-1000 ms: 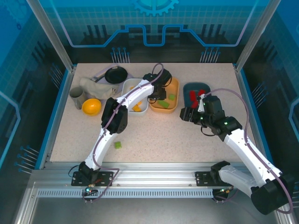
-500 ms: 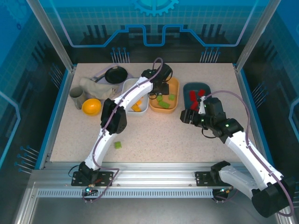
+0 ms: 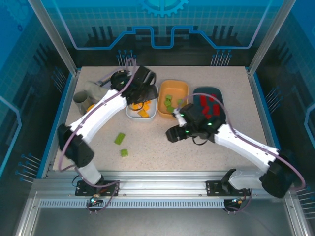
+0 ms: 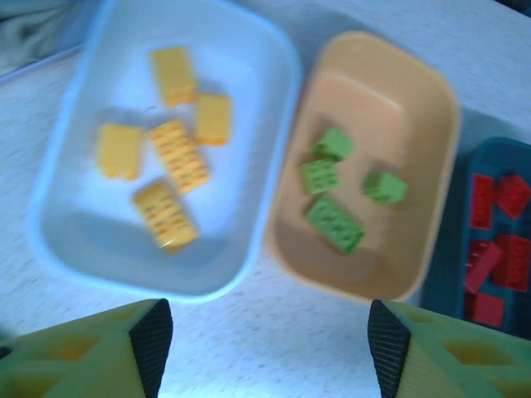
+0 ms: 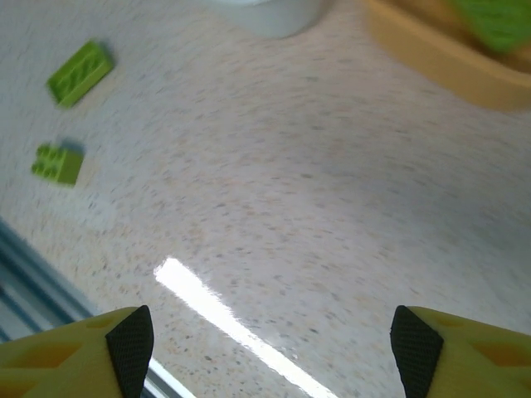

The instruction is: Sort the legos into containers by color

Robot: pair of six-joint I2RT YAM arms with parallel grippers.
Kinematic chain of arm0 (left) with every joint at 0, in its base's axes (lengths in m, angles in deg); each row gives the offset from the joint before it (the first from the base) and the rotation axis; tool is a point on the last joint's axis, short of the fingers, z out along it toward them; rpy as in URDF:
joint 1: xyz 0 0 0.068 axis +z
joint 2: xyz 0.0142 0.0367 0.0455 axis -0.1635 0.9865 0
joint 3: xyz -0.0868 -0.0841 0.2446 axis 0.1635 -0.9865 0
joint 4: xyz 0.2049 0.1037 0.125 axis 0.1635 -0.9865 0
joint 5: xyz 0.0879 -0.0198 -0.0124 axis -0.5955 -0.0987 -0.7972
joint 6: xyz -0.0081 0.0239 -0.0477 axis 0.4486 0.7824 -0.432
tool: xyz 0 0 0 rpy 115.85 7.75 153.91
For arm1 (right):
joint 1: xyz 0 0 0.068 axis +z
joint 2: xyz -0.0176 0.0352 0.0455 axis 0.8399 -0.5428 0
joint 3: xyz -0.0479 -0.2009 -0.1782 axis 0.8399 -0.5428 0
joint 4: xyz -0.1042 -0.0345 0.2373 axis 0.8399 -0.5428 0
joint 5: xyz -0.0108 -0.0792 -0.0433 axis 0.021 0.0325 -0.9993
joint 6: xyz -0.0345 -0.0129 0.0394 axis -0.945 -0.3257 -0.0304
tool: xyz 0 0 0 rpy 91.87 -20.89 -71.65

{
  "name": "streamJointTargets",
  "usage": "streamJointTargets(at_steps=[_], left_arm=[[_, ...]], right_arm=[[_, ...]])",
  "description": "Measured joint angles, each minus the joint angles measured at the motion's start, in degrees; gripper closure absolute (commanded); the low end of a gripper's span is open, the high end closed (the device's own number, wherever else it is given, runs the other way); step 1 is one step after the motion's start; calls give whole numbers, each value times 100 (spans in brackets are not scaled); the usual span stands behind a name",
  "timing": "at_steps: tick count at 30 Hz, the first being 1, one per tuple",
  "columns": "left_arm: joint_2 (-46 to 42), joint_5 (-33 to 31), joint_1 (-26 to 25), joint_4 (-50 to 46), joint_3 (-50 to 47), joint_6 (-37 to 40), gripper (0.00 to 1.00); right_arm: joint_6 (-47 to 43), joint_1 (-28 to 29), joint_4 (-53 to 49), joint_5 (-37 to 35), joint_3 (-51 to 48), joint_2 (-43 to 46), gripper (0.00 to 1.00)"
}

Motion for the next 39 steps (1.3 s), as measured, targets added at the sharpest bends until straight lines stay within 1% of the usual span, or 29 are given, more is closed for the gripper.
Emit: streamJointTargets(at_steps=[3, 5, 8, 12, 16, 18, 20, 25, 27, 30, 34, 39], left_arm=[[-992, -267, 214, -133, -1285, -382, 31], [-1615, -439, 284, -304, -1980, -608, 30], [-2612, -654, 295, -695, -2782, -942, 30], [-3952, -931, 295, -1296, -3383, -1373, 30], [-4885, -1119, 295, -1893, -3659, -1674, 29], [-5235, -1207, 295, -2190, -3711, -1781, 29], [-5453, -1259, 295, -2417, -3724, -1810, 28], [-5720, -1281, 295, -2791, -3731, -1803, 29], [-5775, -1279, 295, -2883, -3731, -1777, 29], [-5888, -1274, 295, -2979, -3731, -1722, 29], [-6076, -1239, 295, -3080, -3731, -1591, 29], [-6161, -1213, 295, -3119, -3729, -1412, 30]], right_arm=[[-433, 616, 42, -20, 601, -894, 16], [-656, 931, 57, -4, 1054, -1523, 15], [-782, 1182, -61, 94, 1928, -2524, 15], [-575, 1266, -203, 212, 3112, -3676, 18], [-24, 1355, -498, 212, 4177, -4542, 20], [363, 1445, -793, 151, 4931, -5064, 22], [758, 1521, -1047, 68, 5611, -5530, 22], [1746, 1644, -1685, -133, 6881, -6483, 13], [2098, 1668, -1950, -240, 7302, -6802, 12], [2531, 1690, -2201, -387, 7681, -7106, 11], [2918, 1727, -2277, -592, 7882, -7294, 9], [3259, 1803, -2448, -909, 8472, -7632, 15]])
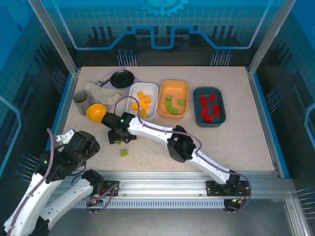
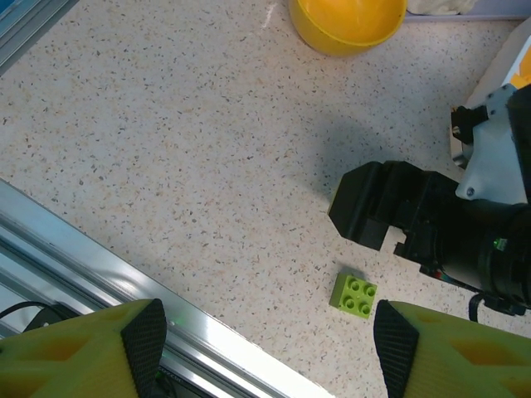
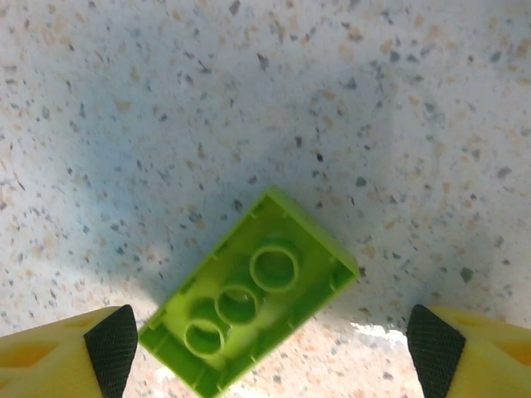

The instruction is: Sort the legos into containers by color

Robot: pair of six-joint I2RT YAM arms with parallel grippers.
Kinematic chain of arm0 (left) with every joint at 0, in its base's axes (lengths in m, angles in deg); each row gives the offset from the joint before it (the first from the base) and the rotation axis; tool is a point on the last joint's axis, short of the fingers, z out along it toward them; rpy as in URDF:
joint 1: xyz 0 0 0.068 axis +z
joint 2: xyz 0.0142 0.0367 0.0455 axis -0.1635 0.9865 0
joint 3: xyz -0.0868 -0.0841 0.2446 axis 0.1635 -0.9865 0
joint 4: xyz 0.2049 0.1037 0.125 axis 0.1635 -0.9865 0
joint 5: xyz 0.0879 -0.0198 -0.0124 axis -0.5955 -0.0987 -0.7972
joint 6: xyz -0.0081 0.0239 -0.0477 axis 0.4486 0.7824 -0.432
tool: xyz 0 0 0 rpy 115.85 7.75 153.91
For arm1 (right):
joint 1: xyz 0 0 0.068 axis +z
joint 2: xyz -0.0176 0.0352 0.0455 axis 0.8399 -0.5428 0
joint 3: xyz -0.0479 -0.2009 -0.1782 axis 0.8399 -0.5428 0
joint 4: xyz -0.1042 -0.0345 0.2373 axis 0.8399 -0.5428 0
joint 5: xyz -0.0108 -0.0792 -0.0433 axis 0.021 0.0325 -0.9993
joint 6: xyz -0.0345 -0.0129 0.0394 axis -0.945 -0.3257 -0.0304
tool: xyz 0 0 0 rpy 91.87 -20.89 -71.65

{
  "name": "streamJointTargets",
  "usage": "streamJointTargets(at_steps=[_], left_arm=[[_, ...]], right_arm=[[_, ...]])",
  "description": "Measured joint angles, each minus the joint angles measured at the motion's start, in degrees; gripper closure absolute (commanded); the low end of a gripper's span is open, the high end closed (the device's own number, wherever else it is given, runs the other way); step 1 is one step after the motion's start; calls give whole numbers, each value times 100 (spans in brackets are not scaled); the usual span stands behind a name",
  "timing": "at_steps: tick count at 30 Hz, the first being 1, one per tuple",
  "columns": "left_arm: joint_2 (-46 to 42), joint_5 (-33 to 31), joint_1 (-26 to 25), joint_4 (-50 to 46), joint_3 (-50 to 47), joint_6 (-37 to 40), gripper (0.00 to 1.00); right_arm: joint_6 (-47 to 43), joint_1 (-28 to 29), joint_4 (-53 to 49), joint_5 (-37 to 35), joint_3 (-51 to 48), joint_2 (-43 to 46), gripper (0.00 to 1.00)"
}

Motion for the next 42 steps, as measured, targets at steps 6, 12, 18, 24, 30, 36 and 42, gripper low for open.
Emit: streamJointTargets(at_steps=[6, 12, 18, 24, 30, 36, 42], left_arm=[[0, 105, 0, 4, 0, 144, 30], [0, 136, 0, 4, 0, 144, 30], [0, 284, 0, 109, -2, 142, 31], [0, 481, 0, 369, -177, 140, 31], [68, 984, 0, 990, -566, 197, 31], [887, 1873, 0, 2227, -831, 470, 31], [2173, 2549, -17, 3425, -793, 745, 31]], right_arm=[[144, 68, -245, -424, 308, -205, 28], [81, 105, -520, -852, 385, -295, 52], [-173, 111, -175, -1036, -313, 87, 76], [-588, 107, 26, -1178, -798, 372, 81], [-1049, 57, 273, -1403, -2087, 1384, 82], [-1292, -461, 627, -1574, -3147, 3069, 82], [-1484, -1886, 994, -1440, -3633, 3810, 82]])
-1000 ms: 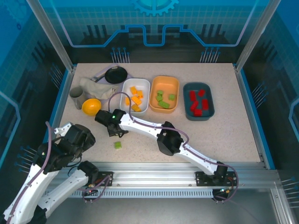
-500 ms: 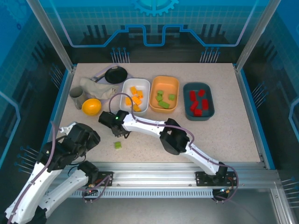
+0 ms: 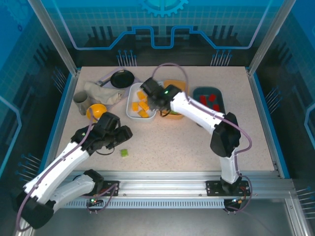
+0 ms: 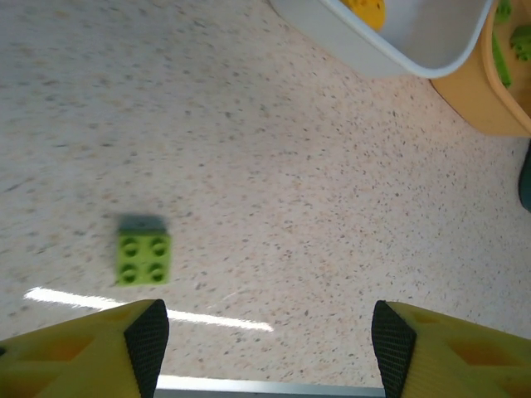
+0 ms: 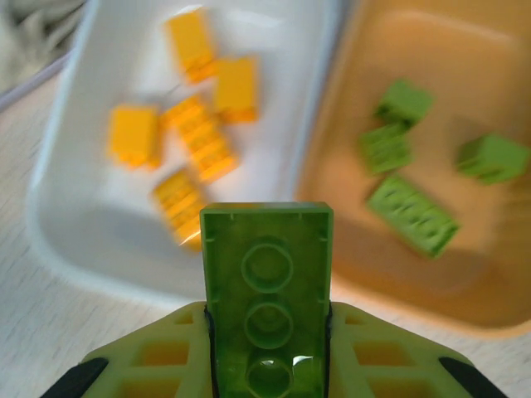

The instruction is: Sort the legos into containers by color

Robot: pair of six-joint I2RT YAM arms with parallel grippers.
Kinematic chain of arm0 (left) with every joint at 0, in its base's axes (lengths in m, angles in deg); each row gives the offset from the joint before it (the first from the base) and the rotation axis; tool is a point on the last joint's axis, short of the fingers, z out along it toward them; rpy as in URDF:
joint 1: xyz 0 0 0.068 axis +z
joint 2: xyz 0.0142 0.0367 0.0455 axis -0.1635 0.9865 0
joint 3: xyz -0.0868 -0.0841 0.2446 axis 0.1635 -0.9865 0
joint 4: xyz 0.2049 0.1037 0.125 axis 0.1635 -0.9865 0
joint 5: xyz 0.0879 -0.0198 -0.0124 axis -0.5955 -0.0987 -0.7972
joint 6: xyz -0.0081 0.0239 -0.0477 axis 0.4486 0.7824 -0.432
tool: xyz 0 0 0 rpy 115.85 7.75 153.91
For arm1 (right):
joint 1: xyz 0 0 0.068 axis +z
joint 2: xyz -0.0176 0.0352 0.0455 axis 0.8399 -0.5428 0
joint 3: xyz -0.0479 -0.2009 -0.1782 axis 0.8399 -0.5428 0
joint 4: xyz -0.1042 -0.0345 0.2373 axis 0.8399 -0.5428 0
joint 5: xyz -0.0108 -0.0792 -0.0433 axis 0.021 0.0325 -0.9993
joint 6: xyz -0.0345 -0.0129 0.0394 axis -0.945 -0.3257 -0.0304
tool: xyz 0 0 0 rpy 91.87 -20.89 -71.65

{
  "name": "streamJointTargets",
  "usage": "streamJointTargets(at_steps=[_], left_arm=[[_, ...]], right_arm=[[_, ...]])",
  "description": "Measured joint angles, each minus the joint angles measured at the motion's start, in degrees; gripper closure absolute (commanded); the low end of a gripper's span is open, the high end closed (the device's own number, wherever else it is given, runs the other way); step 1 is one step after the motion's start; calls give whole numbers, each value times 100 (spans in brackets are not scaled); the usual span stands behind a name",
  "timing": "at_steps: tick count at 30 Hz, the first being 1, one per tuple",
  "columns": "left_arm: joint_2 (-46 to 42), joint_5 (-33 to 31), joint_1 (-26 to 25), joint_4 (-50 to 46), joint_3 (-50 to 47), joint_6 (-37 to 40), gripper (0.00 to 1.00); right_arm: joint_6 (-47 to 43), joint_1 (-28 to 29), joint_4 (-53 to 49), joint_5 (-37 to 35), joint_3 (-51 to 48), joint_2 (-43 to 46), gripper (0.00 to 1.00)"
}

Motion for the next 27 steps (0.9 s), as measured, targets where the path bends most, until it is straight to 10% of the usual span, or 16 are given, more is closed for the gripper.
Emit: streamJointTargets(at_steps=[18, 27], left_arm=[[2299, 431, -44, 1121, 1676, 435, 31], [2306, 411, -44, 1095, 1694, 437, 31]], right_arm=[[-710, -2002, -619, 944, 2695, -2938, 76], [-935, -2164, -894, 1143, 3195, -3276, 38]])
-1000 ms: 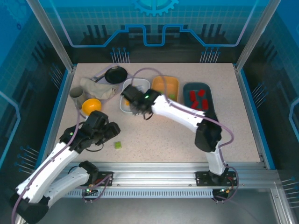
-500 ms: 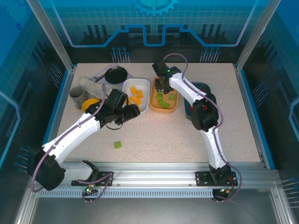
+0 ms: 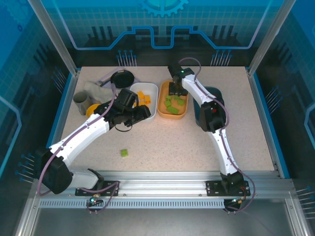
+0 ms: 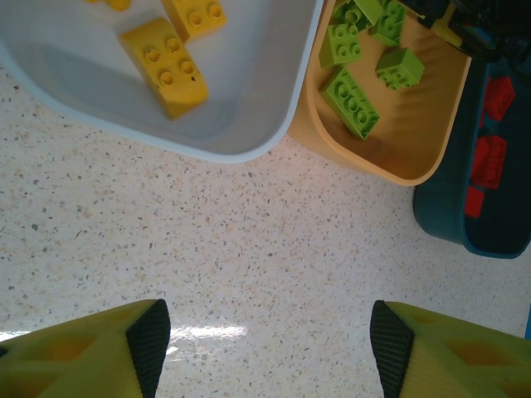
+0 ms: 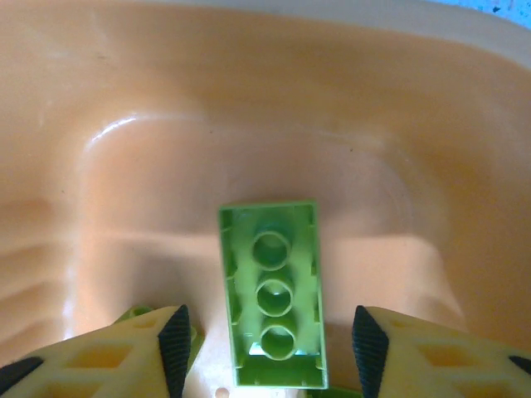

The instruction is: Sort the legos into containers by color

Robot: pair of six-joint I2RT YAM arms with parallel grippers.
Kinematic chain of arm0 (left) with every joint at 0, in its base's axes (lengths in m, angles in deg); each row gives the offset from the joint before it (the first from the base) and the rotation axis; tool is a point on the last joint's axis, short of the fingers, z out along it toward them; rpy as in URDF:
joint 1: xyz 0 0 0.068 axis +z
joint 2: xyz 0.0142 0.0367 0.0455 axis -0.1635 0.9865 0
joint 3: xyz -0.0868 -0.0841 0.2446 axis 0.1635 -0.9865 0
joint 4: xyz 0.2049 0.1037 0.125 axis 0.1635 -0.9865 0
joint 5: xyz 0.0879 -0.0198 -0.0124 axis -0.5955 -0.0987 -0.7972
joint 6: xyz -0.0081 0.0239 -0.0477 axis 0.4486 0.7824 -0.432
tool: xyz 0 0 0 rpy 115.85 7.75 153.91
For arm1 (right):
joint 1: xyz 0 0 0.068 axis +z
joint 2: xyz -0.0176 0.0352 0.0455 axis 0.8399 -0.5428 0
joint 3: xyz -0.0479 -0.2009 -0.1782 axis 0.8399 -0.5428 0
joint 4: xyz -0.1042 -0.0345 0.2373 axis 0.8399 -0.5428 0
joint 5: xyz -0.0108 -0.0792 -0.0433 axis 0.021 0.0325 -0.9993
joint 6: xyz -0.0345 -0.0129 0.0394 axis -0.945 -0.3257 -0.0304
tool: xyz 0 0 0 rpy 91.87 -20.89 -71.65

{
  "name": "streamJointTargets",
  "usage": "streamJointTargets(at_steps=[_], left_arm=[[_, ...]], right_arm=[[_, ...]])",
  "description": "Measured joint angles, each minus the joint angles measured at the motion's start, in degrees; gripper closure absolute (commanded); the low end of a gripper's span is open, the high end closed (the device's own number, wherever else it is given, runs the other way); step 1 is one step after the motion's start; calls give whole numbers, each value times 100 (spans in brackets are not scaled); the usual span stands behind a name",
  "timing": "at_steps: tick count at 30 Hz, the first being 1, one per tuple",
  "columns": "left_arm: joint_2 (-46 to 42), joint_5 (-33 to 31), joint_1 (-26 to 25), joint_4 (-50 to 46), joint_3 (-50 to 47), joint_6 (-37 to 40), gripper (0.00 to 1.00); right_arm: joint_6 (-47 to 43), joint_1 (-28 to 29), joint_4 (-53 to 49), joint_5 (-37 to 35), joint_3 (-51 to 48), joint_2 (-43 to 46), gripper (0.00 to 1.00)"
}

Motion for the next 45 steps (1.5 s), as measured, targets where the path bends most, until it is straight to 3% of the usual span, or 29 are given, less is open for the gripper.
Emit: streamJointTargets(at_steps=[4, 9, 14, 17, 22, 29, 38, 45], left_arm=[[-109, -214, 0, -177, 0, 13, 32], [-660, -907, 2, -780, 0, -33, 31], [-1714, -1744, 0, -1543, -105, -262, 31], [-2330, -2131, 0, -2015, -271, -498, 31], [-3040, -2566, 0, -2736, -354, -802, 31], [-3539, -2754, 0, -3344, -356, -1069, 31], [-3788, -2776, 0, -3681, -356, -1235, 32], [-3906, -2776, 0, -3768, -356, -1259, 32]], right_arm=[[-142, 94, 59, -11, -214, 232, 36], [-485, 570, 522, -48, -1502, 1438, 33], [-1084, 1803, 1508, 81, -3136, 2903, 24], [-1353, 2695, 2017, 350, -3842, 3246, 21], [-1587, 3624, 2387, 833, -4575, 3241, 12], [-2166, 4144, 2682, 1176, -4719, 3003, 7], [-2837, 4483, 2557, 1082, -4612, 2299, 5], [-2865, 4533, 2201, 494, -3657, 1604, 12]])
